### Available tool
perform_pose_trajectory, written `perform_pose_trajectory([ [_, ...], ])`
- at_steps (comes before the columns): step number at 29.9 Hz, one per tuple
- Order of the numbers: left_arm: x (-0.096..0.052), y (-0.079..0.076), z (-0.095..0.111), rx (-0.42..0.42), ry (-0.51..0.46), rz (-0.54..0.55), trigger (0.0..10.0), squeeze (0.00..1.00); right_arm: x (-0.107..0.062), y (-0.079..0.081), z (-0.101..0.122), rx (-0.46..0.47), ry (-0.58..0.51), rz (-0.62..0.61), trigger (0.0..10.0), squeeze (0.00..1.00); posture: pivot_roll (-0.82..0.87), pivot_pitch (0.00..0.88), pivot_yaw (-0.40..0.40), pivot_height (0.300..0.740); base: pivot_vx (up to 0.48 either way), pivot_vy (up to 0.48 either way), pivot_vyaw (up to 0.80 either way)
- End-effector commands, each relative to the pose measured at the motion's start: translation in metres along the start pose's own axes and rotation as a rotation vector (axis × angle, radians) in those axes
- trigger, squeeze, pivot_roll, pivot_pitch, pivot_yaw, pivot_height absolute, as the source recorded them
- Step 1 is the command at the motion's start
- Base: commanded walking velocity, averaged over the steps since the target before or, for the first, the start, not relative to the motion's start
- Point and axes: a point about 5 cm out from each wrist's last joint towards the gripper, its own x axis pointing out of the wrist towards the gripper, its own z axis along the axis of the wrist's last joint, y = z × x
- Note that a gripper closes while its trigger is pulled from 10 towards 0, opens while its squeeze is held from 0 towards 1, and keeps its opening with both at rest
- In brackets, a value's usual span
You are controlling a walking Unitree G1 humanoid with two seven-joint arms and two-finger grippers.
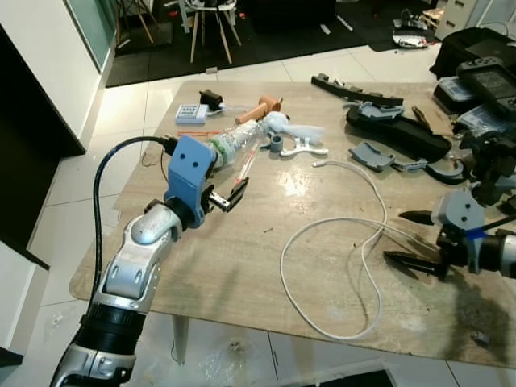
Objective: Picking trash to rubbish bin
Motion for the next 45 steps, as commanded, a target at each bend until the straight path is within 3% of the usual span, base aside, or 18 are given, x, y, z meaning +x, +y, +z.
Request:
perform_pose_trajectory([
  [1, -0.003, 0.004, -0.002, -0.002, 0.014, 0.008, 10.0, 0.0, 0.004, 0.001, 0.0, -0.012, 0.004, 0.011, 10.0, 0.0, -0.04, 0.203, 0.143, 0.74, 0.0, 0.0, 0.0],
  [7, -0.002, 0.0, 0.0, 0.004, 0.009, -0.012, 10.0, 0.0, 0.017, -0.003, 0.007, -0.046, -0.013, -0.025, 10.0, 0.0, -0.03, 0.22, 0.14, 0.74, 0.0, 0.0, 0.0],
  [9, -0.003, -0.006, 0.001, 0.008, 0.005, -0.066, 10.0, 0.0, 0.023, -0.002, 0.007, -0.055, 0.005, -0.027, 10.0, 0.0, -0.02, 0.226, 0.138, 0.74, 0.0, 0.0, 0.0],
  [10, -0.006, -0.014, 0.004, -0.003, -0.007, -0.149, 10.0, 0.0, 0.028, -0.001, 0.005, -0.04, 0.016, -0.019, 10.0, 0.0, -0.02, 0.233, 0.137, 0.74, 0.0, 0.0, 0.0],
  [16, -0.013, -0.028, 0.012, -0.022, -0.045, -0.304, 10.0, 0.0, 0.033, 0.002, 0.003, -0.01, 0.029, 0.028, 10.0, 0.0, -0.01, 0.245, 0.128, 0.74, 0.0, 0.0, 0.0],
  [20, -0.018, -0.046, 0.021, -0.046, -0.076, -0.465, 10.0, 0.0, 0.037, 0.007, -0.001, 0.014, 0.078, 0.088, 10.0, 0.0, 0.0, 0.254, 0.118, 0.74, 0.0, 0.0, 0.0],
  [24, -0.019, -0.055, 0.024, -0.057, -0.078, -0.544, 10.0, 0.0, 0.037, 0.011, -0.008, 0.046, 0.141, 0.156, 10.0, 0.0, 0.0, 0.255, 0.115, 0.74, 0.0, 0.0, 0.0],
  [30, -0.023, -0.061, 0.027, -0.073, -0.076, -0.624, 10.0, 0.0, 0.033, 0.015, -0.016, 0.081, 0.216, 0.217, 10.0, 0.0, 0.0, 0.255, 0.116, 0.74, 0.0, 0.0, 0.0],
  [36, -0.025, -0.063, 0.027, -0.075, -0.066, -0.656, 10.0, 0.0, 0.023, 0.019, -0.029, 0.231, 0.298, 0.284, 10.0, 0.0, 0.0, 0.249, 0.114, 0.74, 0.0, 0.0, 0.0],
  [45, -0.025, -0.062, 0.028, -0.069, -0.061, -0.663, 10.0, 0.0, 0.017, 0.02, -0.034, 0.27, 0.356, 0.317, 10.0, 0.0, 0.0, 0.239, 0.109, 0.74, 0.0, 0.0, 0.0],
])
